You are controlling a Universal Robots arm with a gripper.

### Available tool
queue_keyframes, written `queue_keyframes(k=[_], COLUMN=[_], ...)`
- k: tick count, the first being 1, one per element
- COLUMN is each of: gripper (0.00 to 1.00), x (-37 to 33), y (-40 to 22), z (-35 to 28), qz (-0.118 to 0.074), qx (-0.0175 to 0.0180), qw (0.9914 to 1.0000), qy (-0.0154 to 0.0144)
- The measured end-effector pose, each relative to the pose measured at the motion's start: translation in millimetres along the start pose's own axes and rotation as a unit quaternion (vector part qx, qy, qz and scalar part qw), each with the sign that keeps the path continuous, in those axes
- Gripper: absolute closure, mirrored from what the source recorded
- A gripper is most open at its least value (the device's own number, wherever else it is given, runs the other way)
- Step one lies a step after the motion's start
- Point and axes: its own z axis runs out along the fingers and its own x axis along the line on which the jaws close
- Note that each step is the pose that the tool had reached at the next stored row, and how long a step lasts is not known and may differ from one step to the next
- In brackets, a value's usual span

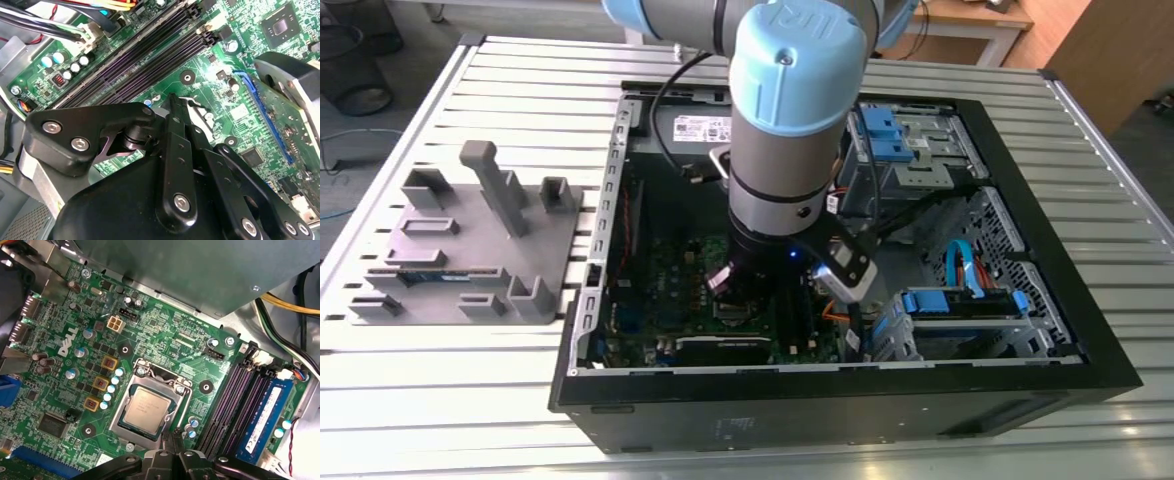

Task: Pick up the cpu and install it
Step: 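Install the first cpu locking lever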

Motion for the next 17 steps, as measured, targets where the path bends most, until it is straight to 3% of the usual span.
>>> queue_keyframes(k=[17], gripper=[0.89], x=[1.2], y=[-3.2], z=[6.8], qz=[0.001], qx=[0.0002], qw=[1.0], qy=[0.0002])
